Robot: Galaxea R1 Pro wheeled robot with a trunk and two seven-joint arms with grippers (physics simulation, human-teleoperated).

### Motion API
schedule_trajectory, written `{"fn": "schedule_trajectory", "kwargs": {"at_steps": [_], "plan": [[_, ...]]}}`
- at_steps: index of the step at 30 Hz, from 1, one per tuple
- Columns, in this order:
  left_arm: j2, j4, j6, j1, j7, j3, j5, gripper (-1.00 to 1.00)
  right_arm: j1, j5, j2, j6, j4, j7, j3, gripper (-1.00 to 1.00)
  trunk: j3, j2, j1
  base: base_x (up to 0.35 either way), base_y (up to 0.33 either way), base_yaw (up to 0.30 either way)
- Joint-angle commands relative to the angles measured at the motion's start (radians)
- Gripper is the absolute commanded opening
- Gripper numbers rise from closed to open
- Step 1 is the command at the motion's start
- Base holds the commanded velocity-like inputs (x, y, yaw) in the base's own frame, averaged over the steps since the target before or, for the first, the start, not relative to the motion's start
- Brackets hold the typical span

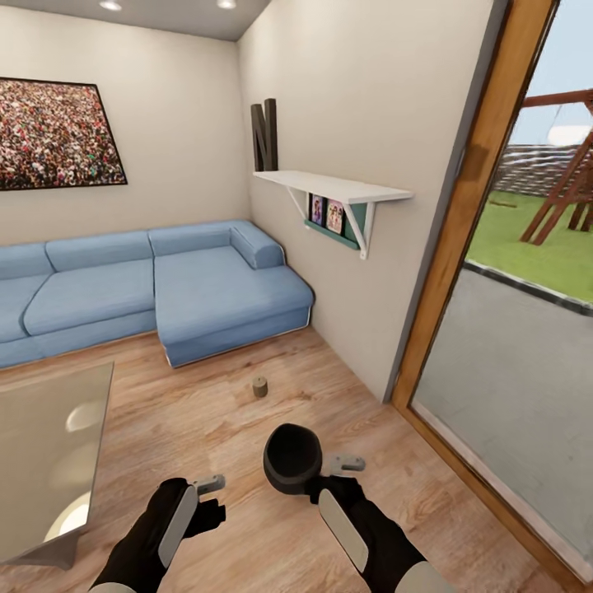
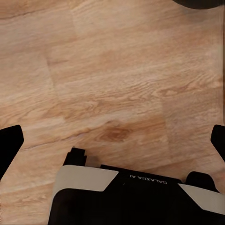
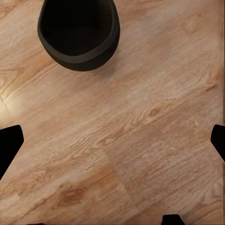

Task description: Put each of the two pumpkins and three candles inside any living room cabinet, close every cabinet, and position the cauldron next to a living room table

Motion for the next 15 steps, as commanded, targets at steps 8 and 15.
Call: {"fn": "schedule_trajectory", "kwargs": {"at_steps": [8,15], "plan": [[0.001,0.001,0.0,0.0,0.0,-0.001,0.0,1.0,0.0,-0.001,0.0,0.001,0.003,0.0,0.001,1.0,0.01,0.021,-0.012,0.0,0.0,-0.101],[0.0,0.003,0.0,0.0,-0.001,-0.002,-0.002,1.0,0.0,0.002,0.0,0.0,0.001,0.0,0.003,1.0,0.01,0.021,-0.012,0.101,0.0,-0.003]]}}
